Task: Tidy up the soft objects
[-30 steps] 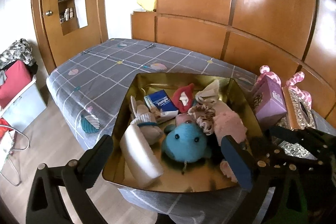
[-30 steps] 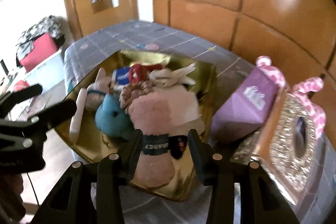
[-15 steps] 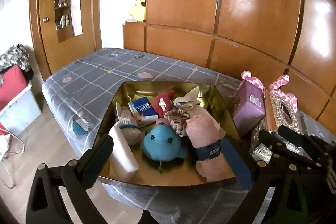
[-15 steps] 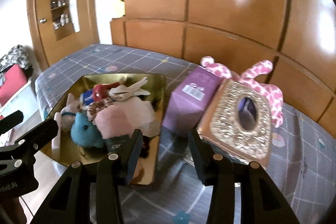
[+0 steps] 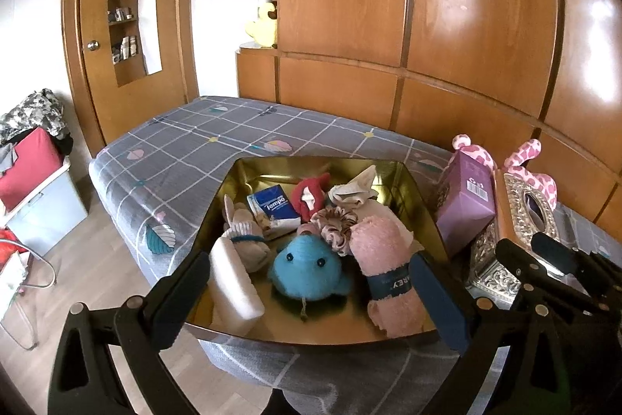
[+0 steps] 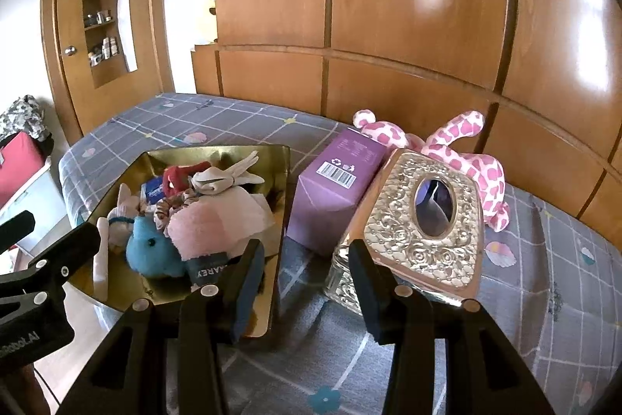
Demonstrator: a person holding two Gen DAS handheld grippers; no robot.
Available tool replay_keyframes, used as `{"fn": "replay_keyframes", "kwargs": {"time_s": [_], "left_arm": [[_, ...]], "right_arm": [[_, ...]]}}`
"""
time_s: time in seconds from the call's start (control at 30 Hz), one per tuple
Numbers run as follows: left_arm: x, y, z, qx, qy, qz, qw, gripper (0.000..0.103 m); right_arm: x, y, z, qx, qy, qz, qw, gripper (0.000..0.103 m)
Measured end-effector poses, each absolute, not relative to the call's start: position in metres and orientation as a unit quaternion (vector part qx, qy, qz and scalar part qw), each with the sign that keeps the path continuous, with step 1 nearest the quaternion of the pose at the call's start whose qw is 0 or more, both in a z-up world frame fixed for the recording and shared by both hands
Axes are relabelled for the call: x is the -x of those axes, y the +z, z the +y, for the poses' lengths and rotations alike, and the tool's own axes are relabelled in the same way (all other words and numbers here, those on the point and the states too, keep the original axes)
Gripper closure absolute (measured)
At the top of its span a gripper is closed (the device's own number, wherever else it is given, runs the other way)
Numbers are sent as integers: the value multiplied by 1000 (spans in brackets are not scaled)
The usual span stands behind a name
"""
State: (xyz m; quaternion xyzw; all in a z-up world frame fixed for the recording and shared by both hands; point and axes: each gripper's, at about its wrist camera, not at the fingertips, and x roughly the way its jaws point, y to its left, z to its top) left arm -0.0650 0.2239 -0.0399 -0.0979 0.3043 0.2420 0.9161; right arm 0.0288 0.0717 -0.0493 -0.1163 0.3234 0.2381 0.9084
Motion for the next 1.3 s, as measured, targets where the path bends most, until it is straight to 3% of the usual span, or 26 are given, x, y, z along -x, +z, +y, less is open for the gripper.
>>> {"fn": "replay_keyframes", "kwargs": {"time_s": [1.3], "left_arm": [[63,-42,222,97,237,313,915,0]], "right_arm": [[-29,-50,73,118,243,325,906,58]]}}
